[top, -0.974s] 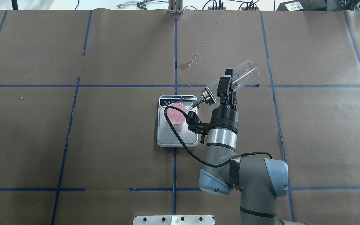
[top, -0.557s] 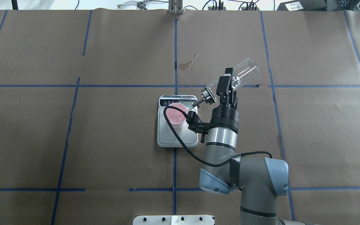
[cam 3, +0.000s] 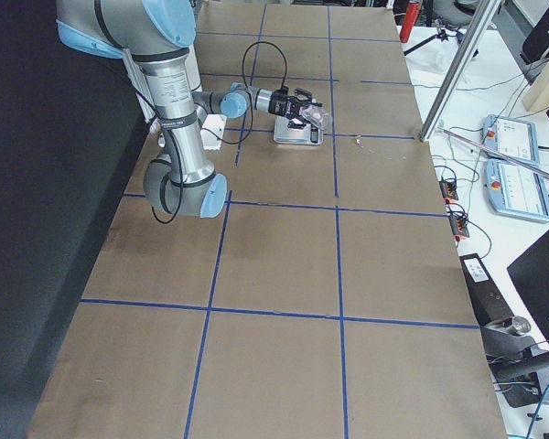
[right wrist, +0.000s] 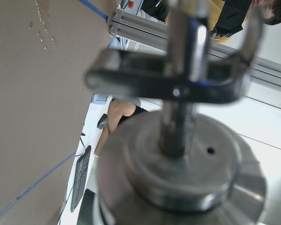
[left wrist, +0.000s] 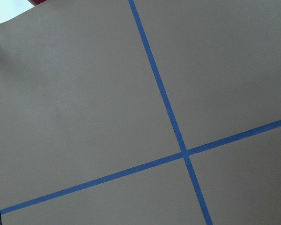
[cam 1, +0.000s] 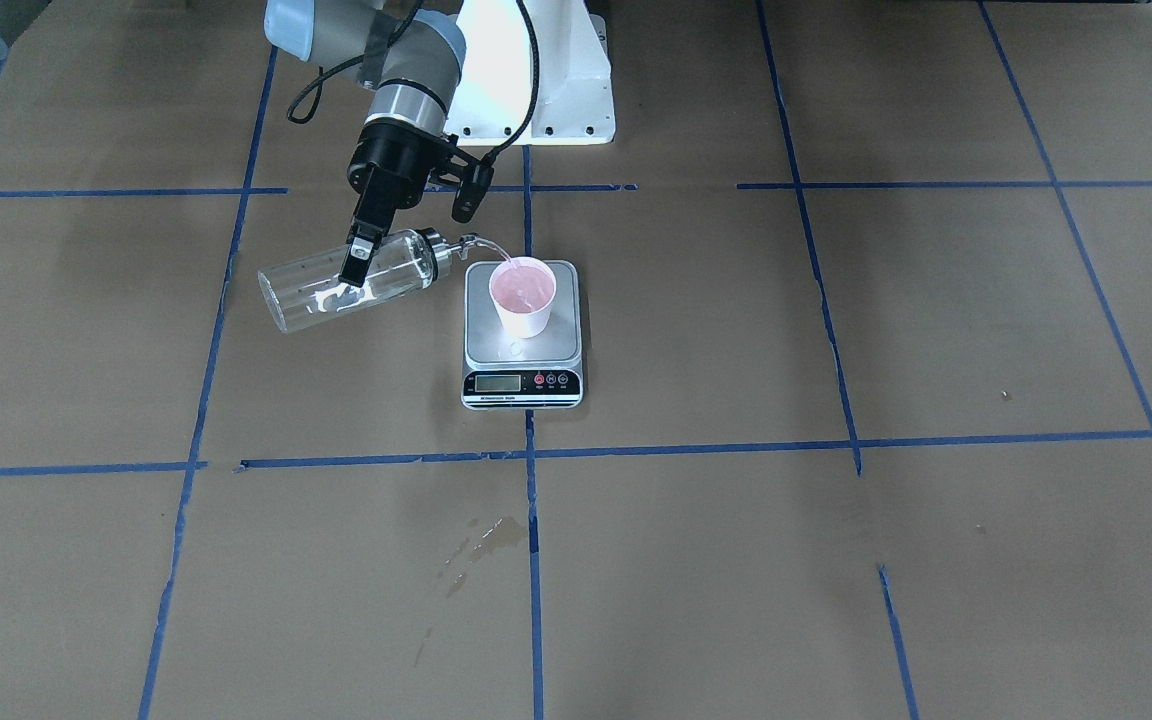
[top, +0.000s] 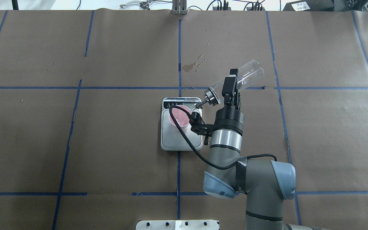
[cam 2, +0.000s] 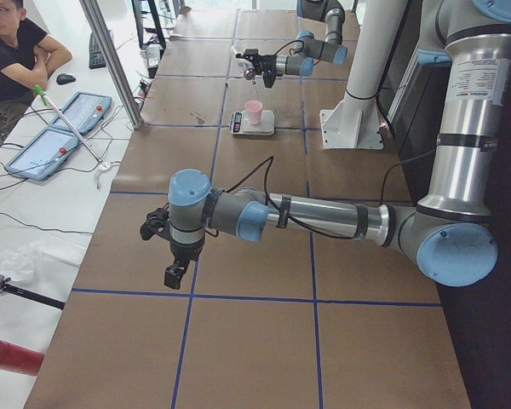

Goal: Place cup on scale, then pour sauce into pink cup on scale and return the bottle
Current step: 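Tilt the bottle mouth down over the pink cup with the right gripper, then tilt the bottle back upright and move it away from the cup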

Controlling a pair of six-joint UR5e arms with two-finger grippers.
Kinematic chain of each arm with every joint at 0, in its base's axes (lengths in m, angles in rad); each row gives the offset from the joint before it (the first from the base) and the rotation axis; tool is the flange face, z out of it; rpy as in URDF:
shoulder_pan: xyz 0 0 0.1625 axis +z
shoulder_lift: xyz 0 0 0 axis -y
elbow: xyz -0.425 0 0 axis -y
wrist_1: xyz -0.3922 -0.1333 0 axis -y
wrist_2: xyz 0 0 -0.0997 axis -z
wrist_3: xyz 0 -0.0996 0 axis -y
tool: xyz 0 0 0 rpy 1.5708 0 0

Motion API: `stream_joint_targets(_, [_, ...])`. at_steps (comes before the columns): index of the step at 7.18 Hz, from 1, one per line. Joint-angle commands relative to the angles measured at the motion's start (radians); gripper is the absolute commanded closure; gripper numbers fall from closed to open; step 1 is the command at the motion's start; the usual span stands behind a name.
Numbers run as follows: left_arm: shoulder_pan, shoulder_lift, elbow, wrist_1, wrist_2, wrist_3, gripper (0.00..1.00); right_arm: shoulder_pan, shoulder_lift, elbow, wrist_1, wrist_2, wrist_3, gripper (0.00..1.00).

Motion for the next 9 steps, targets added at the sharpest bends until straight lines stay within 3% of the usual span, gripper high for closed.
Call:
stream_joint_targets(1, [0.000,-0.003,-0.005,0.000,0.000,-0.002,0.00,0.003,-0.014,-0.001,0.138,0.045,0.009,1.00])
stream_joint_targets(5, [0.000,-0.003,-0.006,0.000,0.000,-0.004,0.00,0.001,-0.019,0.020,0.186,0.149,0.193,1.00])
stream_joint_targets(9, [0.000,-0.003,-0.011,0.002,0.000,-0.007,0.00,0.010,-0.035,0.175,0.200,0.335,0.435,1.00])
